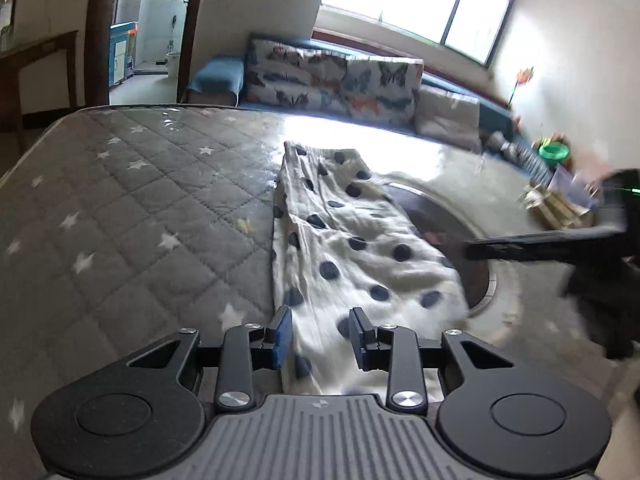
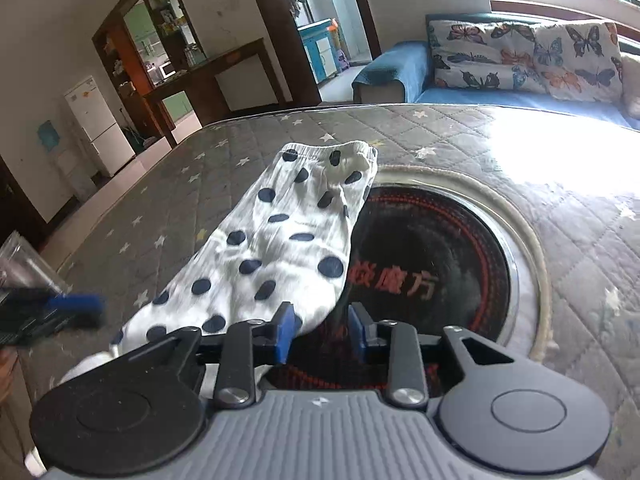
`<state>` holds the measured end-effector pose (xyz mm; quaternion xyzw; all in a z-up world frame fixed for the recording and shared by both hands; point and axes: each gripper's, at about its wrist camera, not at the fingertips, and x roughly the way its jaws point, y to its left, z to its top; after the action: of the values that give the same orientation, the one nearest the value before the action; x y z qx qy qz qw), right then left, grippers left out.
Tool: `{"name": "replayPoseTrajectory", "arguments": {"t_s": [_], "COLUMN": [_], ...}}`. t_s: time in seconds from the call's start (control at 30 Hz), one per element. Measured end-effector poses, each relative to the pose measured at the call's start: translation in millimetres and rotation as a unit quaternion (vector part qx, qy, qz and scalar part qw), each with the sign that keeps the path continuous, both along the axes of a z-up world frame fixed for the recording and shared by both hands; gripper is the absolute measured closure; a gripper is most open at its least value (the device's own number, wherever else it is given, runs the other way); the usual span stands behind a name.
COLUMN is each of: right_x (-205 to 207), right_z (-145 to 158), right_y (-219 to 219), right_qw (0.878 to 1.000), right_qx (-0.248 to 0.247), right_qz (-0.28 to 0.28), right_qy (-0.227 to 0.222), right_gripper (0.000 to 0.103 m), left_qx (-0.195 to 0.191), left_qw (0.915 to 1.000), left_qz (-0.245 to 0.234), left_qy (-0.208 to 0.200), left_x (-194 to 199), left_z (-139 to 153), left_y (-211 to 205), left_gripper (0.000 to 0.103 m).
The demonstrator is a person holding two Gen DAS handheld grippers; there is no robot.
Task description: Fold clothes
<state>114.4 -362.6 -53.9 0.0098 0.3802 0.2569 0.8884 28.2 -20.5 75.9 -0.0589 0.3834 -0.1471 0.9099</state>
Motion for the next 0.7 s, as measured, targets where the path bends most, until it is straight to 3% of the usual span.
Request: {"name": "replayPoseTrajectory", "arguments": {"t_s": [0.37, 0.53, 0.6, 0.7], "right_x": [-25.2, -28.2, -28.9, -30.0], "right_z": [-8.9, -17.1, -20.9, -26.7], "right_y": [-13.2, -13.7, -13.2, -12.4], "right_qw": [1.0, 1.0, 1.0, 1.0], "right_qx": [0.006, 0.013, 0.016, 0.021], "right_qz": [0.001, 0.006, 0.009, 0.014], "right_qy": [-0.013, -0.007, -0.004, 0.001], "right_gripper": [0.072, 0.07, 0.07, 0.07], "left_qx": [0.059, 0.076, 0.086, 0.091], "left_qw": [0.9981, 0.9969, 0.9961, 0.9957], "left_qz": [-0.003, -0.009, -0.013, -0.003], "left_qy": [0.017, 0.016, 0.011, 0.011], "left_x": [64.8, 72.5, 72.9, 73.5], "left_z": [-31.1, -38.5, -40.3, -37.8], "left_y": [-30.7, -38.4, -41.8, -39.3], "left_gripper": [0.07, 0.085, 0.096, 0.101]}}
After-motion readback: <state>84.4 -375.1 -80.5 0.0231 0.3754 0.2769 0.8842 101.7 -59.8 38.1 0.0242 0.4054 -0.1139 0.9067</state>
